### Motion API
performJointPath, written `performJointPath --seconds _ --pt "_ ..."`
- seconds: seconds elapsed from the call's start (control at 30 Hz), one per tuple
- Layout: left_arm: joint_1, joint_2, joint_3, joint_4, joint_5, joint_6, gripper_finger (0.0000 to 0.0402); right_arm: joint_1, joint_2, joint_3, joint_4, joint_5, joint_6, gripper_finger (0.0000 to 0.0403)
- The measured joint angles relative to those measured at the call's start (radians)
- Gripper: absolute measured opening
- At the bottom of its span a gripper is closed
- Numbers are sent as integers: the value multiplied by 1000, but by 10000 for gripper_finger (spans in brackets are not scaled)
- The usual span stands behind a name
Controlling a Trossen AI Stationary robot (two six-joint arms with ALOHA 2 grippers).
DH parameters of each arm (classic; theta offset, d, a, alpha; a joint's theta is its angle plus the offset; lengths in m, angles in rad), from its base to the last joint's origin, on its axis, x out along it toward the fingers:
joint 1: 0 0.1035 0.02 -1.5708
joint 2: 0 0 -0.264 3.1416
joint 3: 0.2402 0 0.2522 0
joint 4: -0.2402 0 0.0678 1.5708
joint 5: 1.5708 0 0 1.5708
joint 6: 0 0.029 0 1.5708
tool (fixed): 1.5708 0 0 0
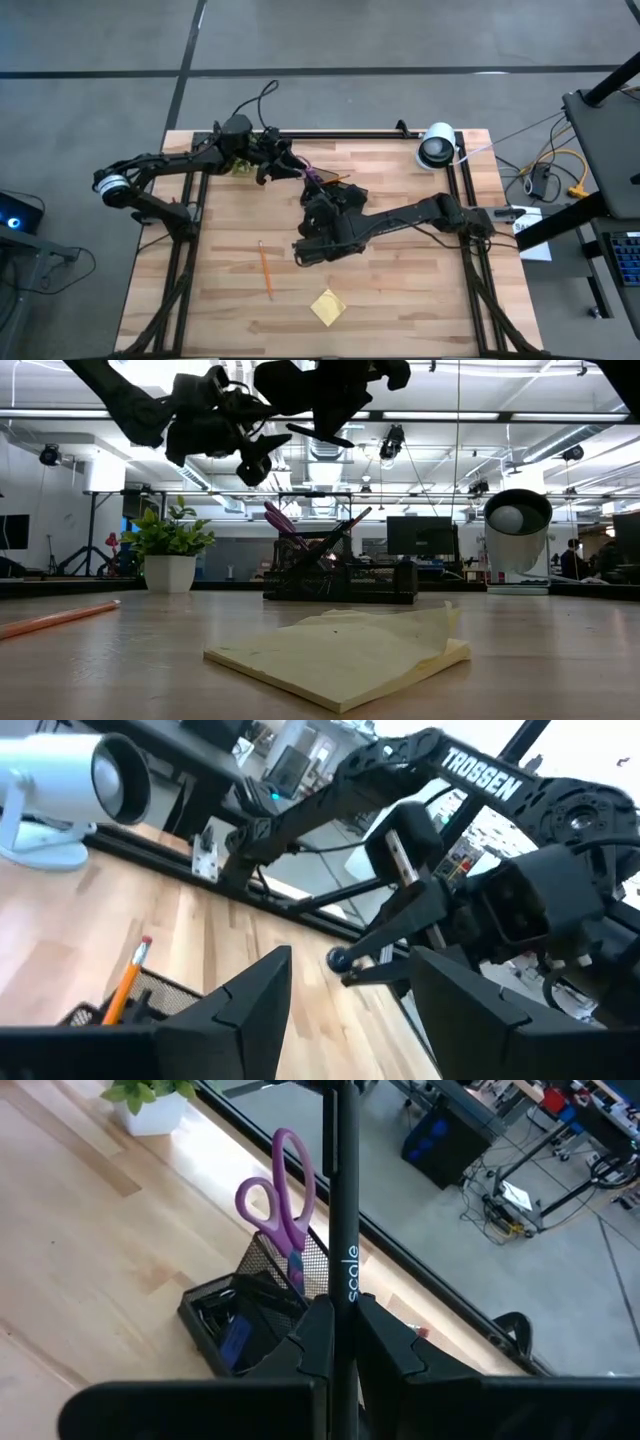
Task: Pick and place office supplies into organizer
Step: Put the black pen into the black desk organizer
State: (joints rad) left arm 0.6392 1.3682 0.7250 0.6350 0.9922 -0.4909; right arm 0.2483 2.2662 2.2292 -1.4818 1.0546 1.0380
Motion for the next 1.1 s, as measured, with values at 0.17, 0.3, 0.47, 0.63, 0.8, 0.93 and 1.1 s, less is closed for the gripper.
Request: performJointPath --seconds 0.17,0.3,0.47,0.63,0.8,0.93,1.1 --pt "-3 7 8 11 -11 6 188 -1 0 0 1 0 8 13" --pt "-23 32 21 11 -9 9 188 -6 0 0 4 0 9 13" --pt "-50 70 43 11 -9 8 187 -11 0 0 6 0 9 13" --pt "-50 86 57 10 -12 9 174 -11 0 0 7 -5 9 13" --pt "-55 96 66 10 -9 27 121 -11 0 0 7 -5 9 13" --pt "-60 97 63 11 2 37 70 -11 0 0 7 -5 9 13" --pt "-60 92 62 7 12 82 31 -11 0 0 5 -9 -2 22"
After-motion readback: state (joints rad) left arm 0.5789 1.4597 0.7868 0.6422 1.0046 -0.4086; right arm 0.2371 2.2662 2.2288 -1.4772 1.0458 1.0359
